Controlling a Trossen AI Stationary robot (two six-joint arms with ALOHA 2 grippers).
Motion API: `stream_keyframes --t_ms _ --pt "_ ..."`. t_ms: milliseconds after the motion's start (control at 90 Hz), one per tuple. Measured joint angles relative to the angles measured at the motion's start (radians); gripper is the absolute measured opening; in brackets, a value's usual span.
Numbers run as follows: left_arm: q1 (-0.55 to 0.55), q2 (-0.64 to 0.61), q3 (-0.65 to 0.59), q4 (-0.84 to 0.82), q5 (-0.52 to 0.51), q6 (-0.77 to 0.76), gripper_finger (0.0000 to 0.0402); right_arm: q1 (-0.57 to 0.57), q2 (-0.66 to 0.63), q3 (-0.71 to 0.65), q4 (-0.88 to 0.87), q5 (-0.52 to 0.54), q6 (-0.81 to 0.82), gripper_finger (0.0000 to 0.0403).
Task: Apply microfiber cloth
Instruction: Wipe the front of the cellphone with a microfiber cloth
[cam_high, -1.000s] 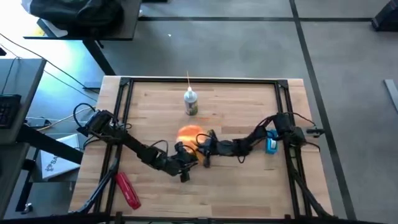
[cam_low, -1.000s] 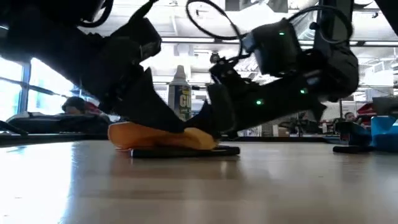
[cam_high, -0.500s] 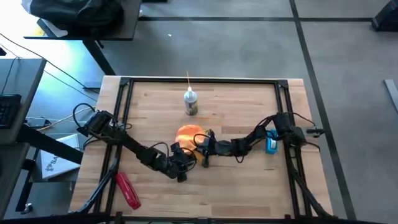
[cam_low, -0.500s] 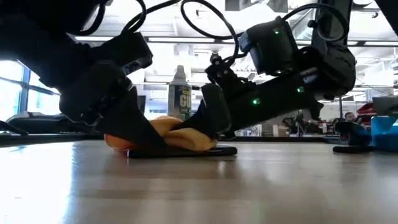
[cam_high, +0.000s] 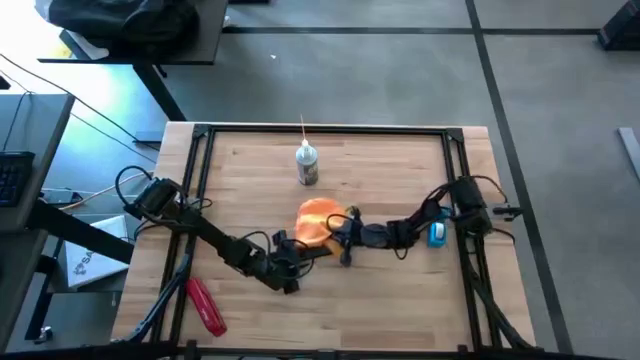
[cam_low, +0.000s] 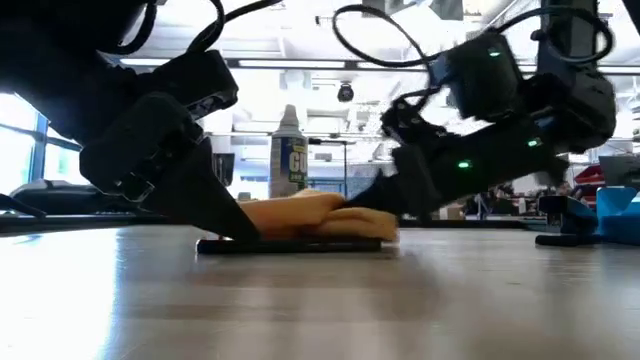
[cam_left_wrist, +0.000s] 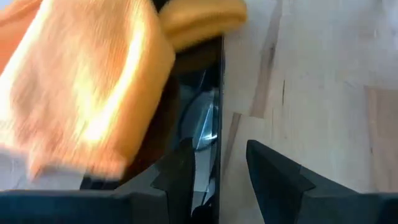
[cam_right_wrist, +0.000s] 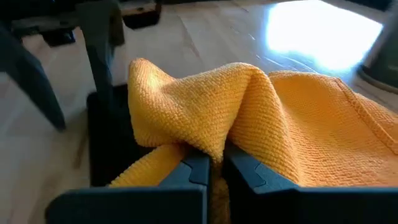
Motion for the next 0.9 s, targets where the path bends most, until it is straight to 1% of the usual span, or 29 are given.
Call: stream_keyframes --t_ms 100,167,278,367,422,522,578,644,700,756,811,900 --pt "-0.001 0.0 -0.001 0.003 0.001 0.0 0.0133 -0.003 -0.087 -0.093 -0.035 0.081 -0.019 0.0" --pt "-0.002 -0.001 -0.001 0.013 0.006 -0.001 0.0133 -0.014 -0.176 -0.149 -0.029 0.12 -0.028 0.0" --pt "-0.002 -0.021 -0.002 0.015 0.031 -0.016 0.0133 -0.053 -0.356 -0.224 -0.029 0.118 -0.047 0.0" --pt "-0.001 -0.055 -0.005 0.004 0.084 0.002 0.0133 -0.101 -0.523 -0.253 -0.098 0.097 -0.074 0.0" --pt "0.005 -0.086 -0.005 0.001 0.1 0.024 0.0133 -0.141 -0.624 -0.255 -0.198 0.097 -0.103 0.0" --pt "0.013 -0.161 -0.004 -0.027 0.101 0.079 0.0133 -0.234 -0.788 -0.257 -0.439 0.121 -0.114 0.0" --pt "0.013 -0.209 -0.003 -0.071 0.076 0.122 0.0133 -0.293 -0.869 -0.257 -0.563 0.128 -0.103 0.0" --pt "0.013 -0.276 -0.004 -0.132 0.016 0.175 0.0133 -0.365 -0.949 -0.257 -0.702 0.131 -0.079 0.0" --pt "0.012 -0.334 -0.005 -0.189 -0.038 0.203 0.0133 -0.419 -0.999 -0.257 -0.808 0.132 -0.048 0.0" --pt "0.018 -0.388 -0.021 -0.22 -0.065 0.22 0.0132 -0.466 -1.04 -0.257 -0.902 0.132 -0.012 0.0" --pt "0.035 -0.443 -0.052 -0.223 -0.055 0.232 0.0127 -0.504 -1.067 -0.257 -0.967 0.133 0.026 0.0" --pt "0.072 -0.531 -0.112 -0.2 -0.004 0.237 0.0113 -0.551 -1.095 -0.257 -1.041 0.127 0.066 0.0"
